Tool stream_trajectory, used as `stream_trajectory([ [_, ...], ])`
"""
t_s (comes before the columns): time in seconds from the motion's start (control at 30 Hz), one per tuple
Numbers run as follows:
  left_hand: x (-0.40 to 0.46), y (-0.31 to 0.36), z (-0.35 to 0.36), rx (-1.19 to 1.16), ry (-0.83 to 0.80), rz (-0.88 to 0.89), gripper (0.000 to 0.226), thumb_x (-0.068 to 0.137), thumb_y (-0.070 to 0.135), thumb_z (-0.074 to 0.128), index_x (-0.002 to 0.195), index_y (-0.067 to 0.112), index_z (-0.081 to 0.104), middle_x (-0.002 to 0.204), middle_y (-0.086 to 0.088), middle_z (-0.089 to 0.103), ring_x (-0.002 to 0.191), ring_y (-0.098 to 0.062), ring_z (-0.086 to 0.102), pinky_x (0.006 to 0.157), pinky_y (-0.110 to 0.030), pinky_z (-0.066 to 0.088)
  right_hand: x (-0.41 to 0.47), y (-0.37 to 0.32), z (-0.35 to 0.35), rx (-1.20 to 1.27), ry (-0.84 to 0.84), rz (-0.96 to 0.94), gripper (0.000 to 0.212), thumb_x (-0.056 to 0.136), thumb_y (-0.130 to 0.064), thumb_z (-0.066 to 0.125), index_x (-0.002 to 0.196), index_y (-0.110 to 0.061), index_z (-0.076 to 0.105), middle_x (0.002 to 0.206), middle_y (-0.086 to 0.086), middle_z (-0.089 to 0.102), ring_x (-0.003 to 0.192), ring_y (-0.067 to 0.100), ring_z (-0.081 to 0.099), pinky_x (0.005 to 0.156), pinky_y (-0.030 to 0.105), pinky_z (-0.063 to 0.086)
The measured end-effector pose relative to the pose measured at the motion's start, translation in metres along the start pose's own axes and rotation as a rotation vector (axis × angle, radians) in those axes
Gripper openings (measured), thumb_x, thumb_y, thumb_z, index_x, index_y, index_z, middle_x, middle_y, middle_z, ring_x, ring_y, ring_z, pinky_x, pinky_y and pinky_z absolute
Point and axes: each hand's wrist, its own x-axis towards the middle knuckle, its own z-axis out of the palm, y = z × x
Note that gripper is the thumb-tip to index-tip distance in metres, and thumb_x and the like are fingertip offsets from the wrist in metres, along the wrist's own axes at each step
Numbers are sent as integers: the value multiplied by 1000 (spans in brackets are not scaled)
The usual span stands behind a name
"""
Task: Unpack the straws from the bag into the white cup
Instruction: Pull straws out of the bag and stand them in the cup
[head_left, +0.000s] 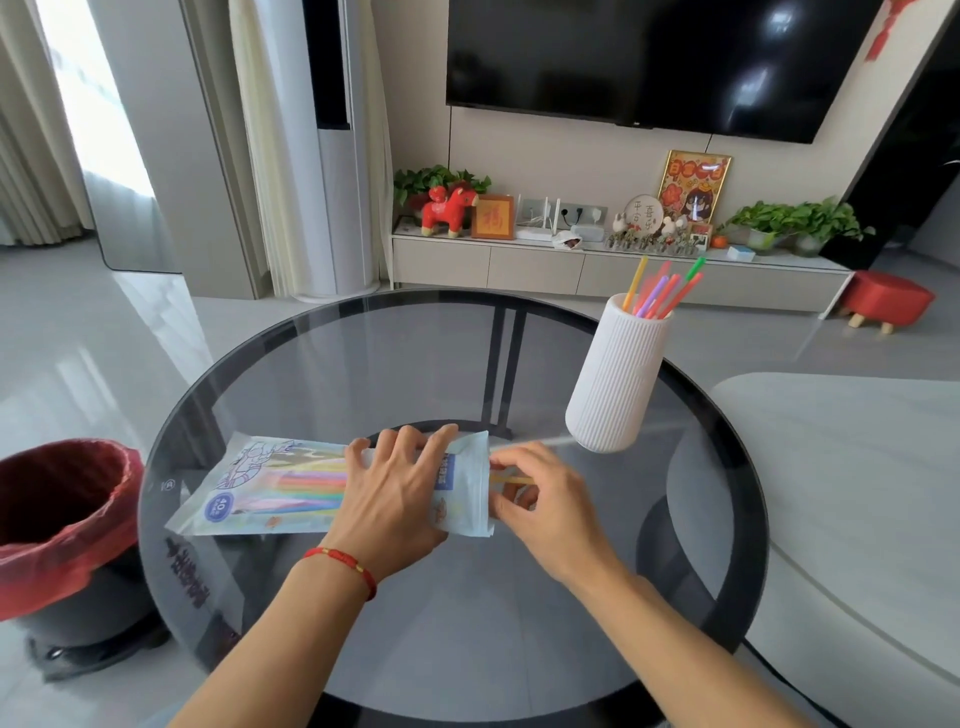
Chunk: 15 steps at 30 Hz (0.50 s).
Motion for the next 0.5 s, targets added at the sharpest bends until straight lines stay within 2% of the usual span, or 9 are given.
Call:
stream_trajectory([
  [0.07, 1, 1, 0, 3, -1, -18, 94, 61, 53, 74, 142, 29, 34, 112, 1, 51, 103, -27, 48, 92, -50, 36, 2, 2, 0, 72, -25, 8, 37, 86, -12, 86, 122, -18, 78, 121, -9, 74, 108, 5, 69, 89, 22, 58],
  [0.13, 2, 2, 1, -18, 17, -21, 92, 61, 52, 76, 140, 29, 36, 109, 2, 51, 101, -27, 49, 90, -48, 37, 4, 4, -1, 209, -108, 77, 37, 90, -14, 83, 125, -25, 78, 119, -9, 79, 105, 15, 75, 91, 32, 61],
  [0.2, 2, 4, 2, -34, 35, 3, 90, 61, 54, 78, 137, 27, 40, 107, 1, 53, 98, -27, 50, 86, -47, 38, 4, 4, 4, 336, -180, 161, 31, 94, -9, 76, 118, -28, 82, 107, 0, 84, 92, 33, 78, 83, 46, 65],
  [0.23, 1, 6, 2, -31, 37, 13, 88, 61, 56, 78, 136, 27, 42, 108, 2, 53, 97, -26, 50, 85, -46, 38, 3, 4, 7, 374, -181, 188, 30, 95, -5, 73, 112, -28, 84, 100, 6, 84, 83, 37, 77, 74, 48, 64],
  [0.33, 0, 6, 3, -21, 30, 25, 80, 63, 54, 76, 132, 30, 45, 107, 3, 53, 98, -25, 51, 86, -46, 39, 4, 4, 8, 419, -124, 211, 29, 95, 0, 73, 100, -24, 87, 86, 12, 83, 62, 23, 65, 54, 32, 52],
  [0.4, 0, 2, 2, -21, 20, 17, 73, 63, 45, 76, 129, 32, 49, 107, 3, 52, 99, -25, 51, 87, -47, 39, 7, 6, -1, 426, -68, 234, 21, 92, -2, 78, 101, -18, 87, 80, 5, 83, 53, 15, 59, 48, 22, 46],
  [0.5, 0, -7, 1, -16, 14, -23, 69, 64, 32, 77, 128, 36, 52, 106, 5, 56, 97, -26, 53, 86, -46, 39, 10, 11, -23, 480, -20, 307, 16, 91, 3, 77, 104, -4, 84, 76, 4, 81, 51, 13, 63, 47, 22, 50],
])
